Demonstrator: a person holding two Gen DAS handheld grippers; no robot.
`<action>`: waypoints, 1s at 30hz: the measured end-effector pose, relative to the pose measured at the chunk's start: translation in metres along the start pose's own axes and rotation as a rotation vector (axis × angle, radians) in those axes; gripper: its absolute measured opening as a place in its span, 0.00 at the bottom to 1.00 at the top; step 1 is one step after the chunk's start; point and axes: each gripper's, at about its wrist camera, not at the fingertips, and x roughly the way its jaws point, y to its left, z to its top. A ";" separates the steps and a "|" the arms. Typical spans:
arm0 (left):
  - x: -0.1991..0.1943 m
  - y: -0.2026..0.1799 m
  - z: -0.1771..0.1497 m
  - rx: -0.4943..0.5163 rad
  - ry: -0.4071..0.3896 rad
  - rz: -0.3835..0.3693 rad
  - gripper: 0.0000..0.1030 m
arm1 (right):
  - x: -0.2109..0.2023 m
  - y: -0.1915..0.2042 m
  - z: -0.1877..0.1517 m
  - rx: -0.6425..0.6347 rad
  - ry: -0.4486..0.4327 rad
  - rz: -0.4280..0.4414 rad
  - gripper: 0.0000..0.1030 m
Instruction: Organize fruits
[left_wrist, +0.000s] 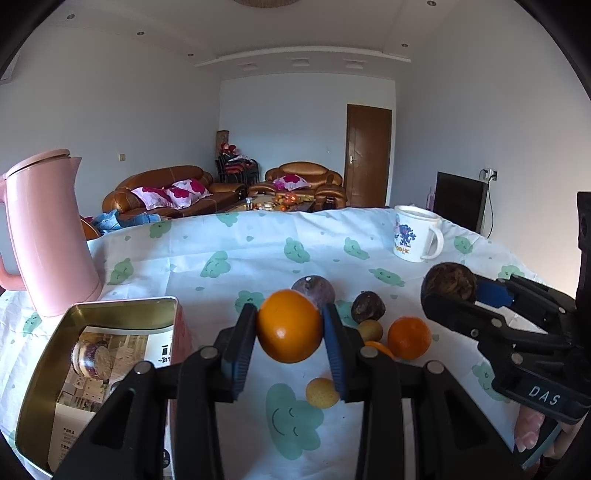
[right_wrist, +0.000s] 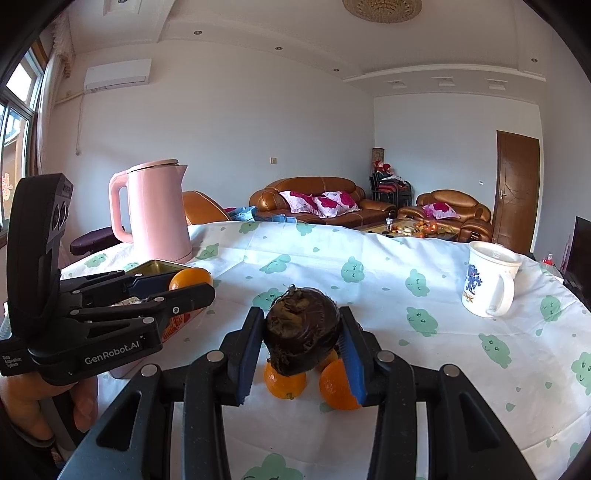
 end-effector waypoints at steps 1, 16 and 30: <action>-0.001 0.000 0.000 0.001 -0.005 0.002 0.36 | -0.001 0.000 0.000 0.000 -0.003 0.000 0.41; -0.012 -0.007 -0.002 0.030 -0.061 0.052 0.36 | -0.010 0.001 -0.001 -0.010 -0.051 0.000 0.41; -0.032 -0.004 -0.006 0.022 -0.123 0.062 0.36 | -0.020 0.009 -0.002 -0.036 -0.101 -0.028 0.41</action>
